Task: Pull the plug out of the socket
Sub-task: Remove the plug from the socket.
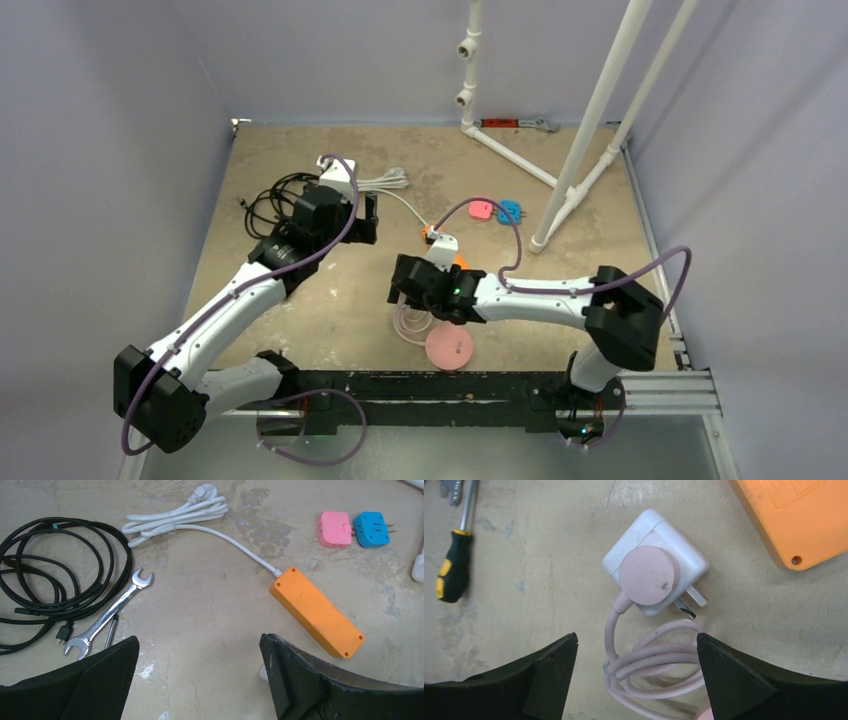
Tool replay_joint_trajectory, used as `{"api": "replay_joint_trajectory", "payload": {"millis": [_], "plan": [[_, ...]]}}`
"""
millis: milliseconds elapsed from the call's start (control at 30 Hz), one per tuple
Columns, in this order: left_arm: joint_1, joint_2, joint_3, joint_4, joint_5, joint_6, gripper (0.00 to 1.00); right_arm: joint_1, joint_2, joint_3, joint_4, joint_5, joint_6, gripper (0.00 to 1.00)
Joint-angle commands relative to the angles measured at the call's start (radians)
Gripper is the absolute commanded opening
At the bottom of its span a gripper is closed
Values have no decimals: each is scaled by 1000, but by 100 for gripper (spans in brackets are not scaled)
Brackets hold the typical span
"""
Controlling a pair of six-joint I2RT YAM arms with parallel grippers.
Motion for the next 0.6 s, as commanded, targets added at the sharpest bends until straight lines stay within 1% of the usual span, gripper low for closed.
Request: {"api": "replay_joint_trajectory", "payload": {"millis": [0, 133, 333, 400, 467, 567], "plan": [[4, 7, -5, 15, 50, 15, 92, 11, 81, 108, -86, 103, 28, 90], [3, 1, -5, 15, 61, 15, 92, 14, 132, 115, -66, 103, 6, 84], [4, -15, -7, 15, 56, 15, 92, 14, 137, 94, -84, 124, 11, 62], [4, -18, -8, 15, 62, 15, 92, 14, 109, 58, -51, 128, -8, 49], [4, -21, -6, 16, 71, 15, 92, 13, 67, 1, 35, 106, -56, 33], [4, -33, -11, 26, 98, 15, 92, 11, 14, -58, 131, 104, -137, 13]]}}
